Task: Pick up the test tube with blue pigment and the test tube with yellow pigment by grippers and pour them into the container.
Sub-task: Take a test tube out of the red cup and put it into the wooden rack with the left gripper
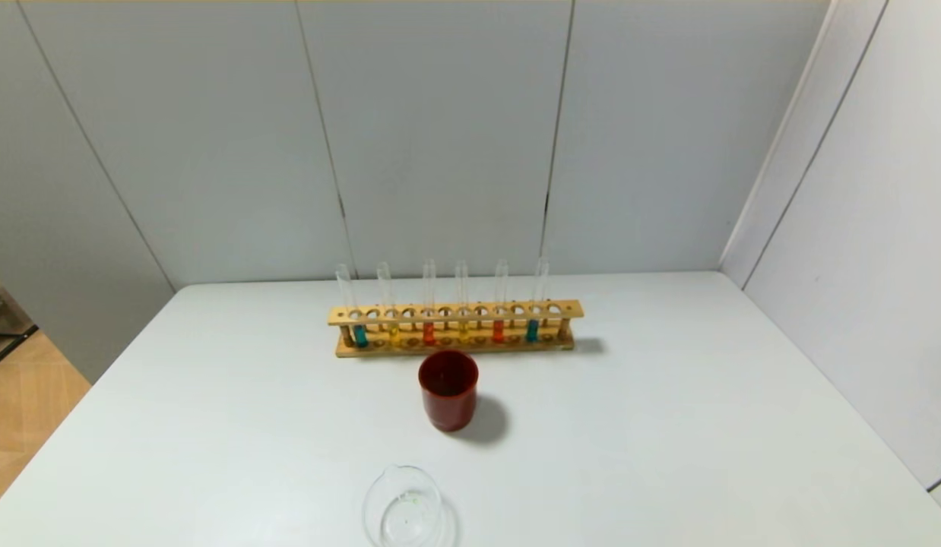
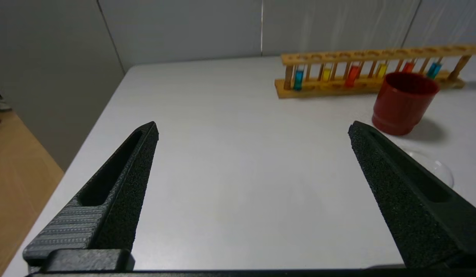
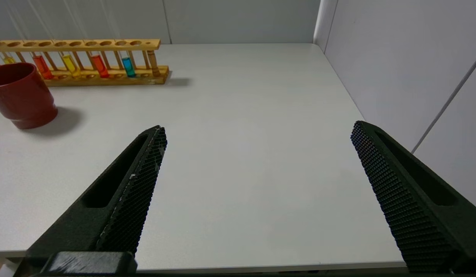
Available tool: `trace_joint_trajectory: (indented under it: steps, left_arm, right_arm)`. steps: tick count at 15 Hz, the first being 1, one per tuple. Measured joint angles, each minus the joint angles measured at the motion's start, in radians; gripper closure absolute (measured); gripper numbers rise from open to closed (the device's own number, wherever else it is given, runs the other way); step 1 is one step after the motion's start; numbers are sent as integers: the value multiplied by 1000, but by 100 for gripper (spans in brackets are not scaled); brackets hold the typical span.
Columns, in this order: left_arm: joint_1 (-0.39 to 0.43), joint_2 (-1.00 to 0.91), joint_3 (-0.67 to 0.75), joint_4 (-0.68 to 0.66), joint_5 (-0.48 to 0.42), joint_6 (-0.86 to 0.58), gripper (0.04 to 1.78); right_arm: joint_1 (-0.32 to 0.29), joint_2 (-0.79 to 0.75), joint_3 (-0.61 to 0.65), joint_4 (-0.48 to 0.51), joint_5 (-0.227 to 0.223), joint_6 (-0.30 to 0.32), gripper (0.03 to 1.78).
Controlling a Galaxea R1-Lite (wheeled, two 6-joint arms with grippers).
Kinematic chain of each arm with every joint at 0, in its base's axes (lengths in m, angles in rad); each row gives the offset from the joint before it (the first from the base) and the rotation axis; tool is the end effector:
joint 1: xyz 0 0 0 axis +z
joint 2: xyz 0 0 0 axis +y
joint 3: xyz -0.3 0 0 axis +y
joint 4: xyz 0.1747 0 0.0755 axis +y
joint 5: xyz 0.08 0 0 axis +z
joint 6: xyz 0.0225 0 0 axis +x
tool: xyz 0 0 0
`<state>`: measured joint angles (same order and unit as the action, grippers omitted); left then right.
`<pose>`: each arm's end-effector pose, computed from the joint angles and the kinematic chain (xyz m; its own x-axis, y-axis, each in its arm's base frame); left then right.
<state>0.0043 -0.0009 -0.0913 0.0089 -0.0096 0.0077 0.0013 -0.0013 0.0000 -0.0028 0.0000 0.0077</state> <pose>-0.0308 -0.0003 0.0995 0.9965 -0.0053 0.0832 0.0046 1.0000 0.0085 -0.0229 0.0000 0.0758 1.0000 0.0013 0.0041 -0.0013 1.0000 0.0077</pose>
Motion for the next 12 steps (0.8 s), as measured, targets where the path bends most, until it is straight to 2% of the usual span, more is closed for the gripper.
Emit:
trace_joint_trajectory:
  steps: [3, 6, 8, 12]
  left_arm:
    - [0, 15, -238, 138, -29, 5, 7]
    - [-1, 137, -484, 265, -66, 12, 7]
    - [-2, 278, -639, 290, -102, 19, 7]
    - [-3, 571, -864, 266, -249, 24, 7]
  right_arm:
    - [0, 0, 0, 0, 0, 0, 6]
    - [0, 0, 0, 0, 0, 0, 6]
    - [0, 0, 0, 0, 0, 0, 6]
    - [0, 0, 0, 0, 0, 0, 6]
